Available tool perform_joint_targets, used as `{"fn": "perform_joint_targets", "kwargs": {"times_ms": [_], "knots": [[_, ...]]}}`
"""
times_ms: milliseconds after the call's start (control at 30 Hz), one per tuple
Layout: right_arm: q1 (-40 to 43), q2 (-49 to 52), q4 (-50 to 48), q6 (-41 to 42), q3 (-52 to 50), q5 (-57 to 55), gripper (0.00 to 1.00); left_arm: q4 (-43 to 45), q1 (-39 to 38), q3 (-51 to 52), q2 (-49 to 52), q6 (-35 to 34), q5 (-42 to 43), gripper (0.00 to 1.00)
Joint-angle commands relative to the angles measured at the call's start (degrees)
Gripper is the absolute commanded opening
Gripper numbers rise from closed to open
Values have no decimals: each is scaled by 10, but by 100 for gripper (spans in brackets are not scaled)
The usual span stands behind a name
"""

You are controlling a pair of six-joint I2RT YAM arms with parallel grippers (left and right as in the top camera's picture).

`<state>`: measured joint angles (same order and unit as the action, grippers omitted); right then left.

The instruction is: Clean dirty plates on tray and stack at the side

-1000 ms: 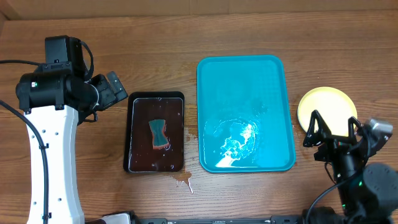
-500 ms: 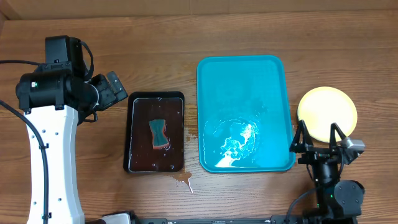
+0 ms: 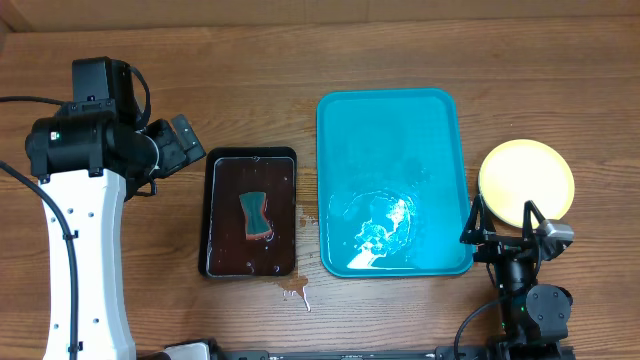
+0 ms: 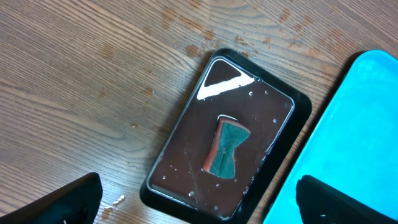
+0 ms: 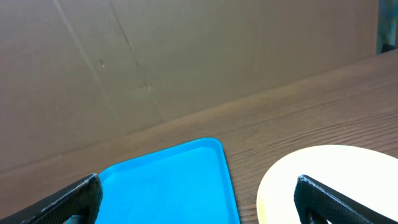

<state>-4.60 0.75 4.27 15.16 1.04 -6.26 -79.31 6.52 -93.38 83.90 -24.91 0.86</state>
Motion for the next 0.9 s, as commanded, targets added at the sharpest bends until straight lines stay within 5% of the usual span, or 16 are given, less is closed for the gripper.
{"fn": "perform_joint_targets", "kwargs": {"times_ms": [0, 400, 633, 867], "knots": [[-2, -5, -3, -2, -6, -5, 100, 0, 3, -9, 1, 7, 2, 100], [-2, -5, -3, -2, -6, -5, 100, 0, -3, -8, 0, 7, 2, 100], [-2, -5, -3, -2, -6, -5, 100, -20, -50, 0, -94, 45, -50, 100], [-2, -5, -3, -2, -6, -5, 100, 192, -88, 97, -280, 59, -52, 100]]}}
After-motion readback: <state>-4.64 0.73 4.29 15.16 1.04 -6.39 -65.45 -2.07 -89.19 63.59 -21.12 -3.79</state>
